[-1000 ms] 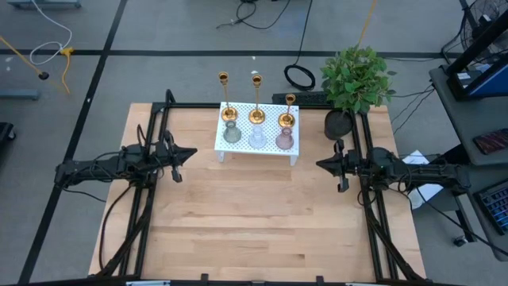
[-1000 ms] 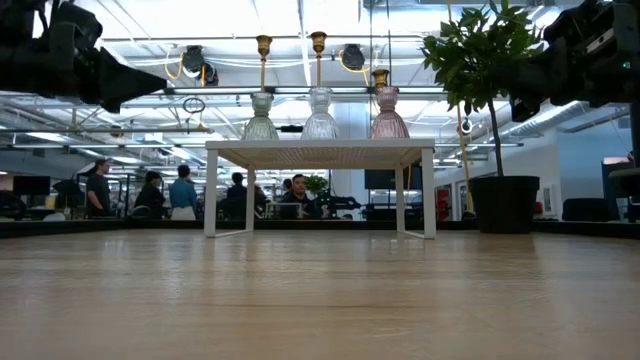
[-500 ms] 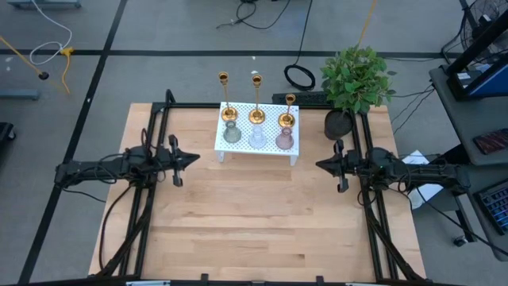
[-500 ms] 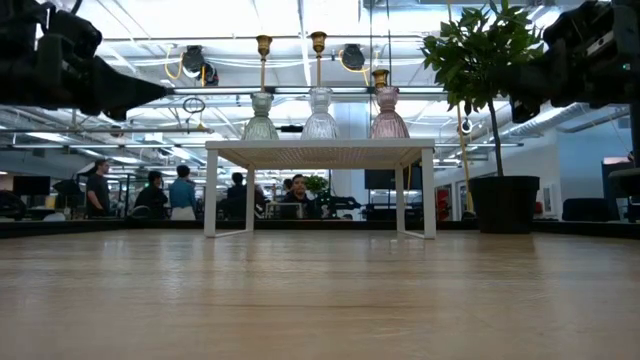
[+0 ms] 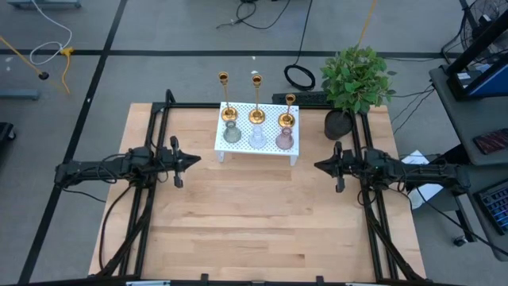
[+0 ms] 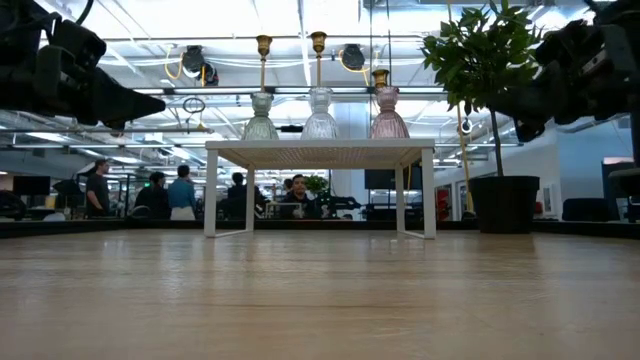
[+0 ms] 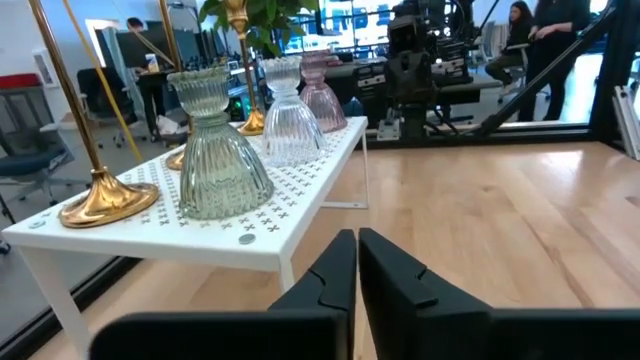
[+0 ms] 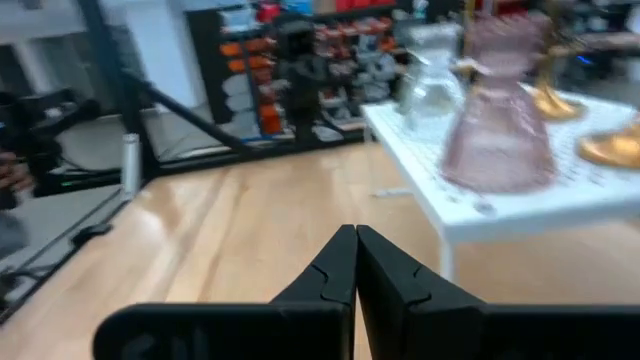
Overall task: Pick & Place candle stick holders
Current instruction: Return to Home Position
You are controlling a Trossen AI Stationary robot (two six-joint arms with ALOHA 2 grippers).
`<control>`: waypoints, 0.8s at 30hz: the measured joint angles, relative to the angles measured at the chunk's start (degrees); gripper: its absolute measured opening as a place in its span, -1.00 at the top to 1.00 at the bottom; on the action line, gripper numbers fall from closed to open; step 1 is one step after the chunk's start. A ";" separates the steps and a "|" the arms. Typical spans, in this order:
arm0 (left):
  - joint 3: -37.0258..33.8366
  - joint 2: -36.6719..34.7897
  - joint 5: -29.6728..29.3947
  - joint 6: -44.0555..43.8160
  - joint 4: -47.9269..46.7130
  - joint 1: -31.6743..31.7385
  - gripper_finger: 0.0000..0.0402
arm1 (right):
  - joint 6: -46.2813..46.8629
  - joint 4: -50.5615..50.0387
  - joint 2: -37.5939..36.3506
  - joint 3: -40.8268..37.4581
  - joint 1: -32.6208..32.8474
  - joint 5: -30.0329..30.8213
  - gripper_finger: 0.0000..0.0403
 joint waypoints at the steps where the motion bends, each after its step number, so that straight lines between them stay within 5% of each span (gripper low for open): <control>1: 0.00 0.00 0.00 0.00 -0.02 0.00 0.87 | 0.52 -0.82 -0.01 0.00 0.00 1.12 1.00; 24: 0.00 0.02 -0.04 0.02 0.72 0.00 0.82 | 1.17 -4.54 0.01 0.00 -0.02 4.41 1.00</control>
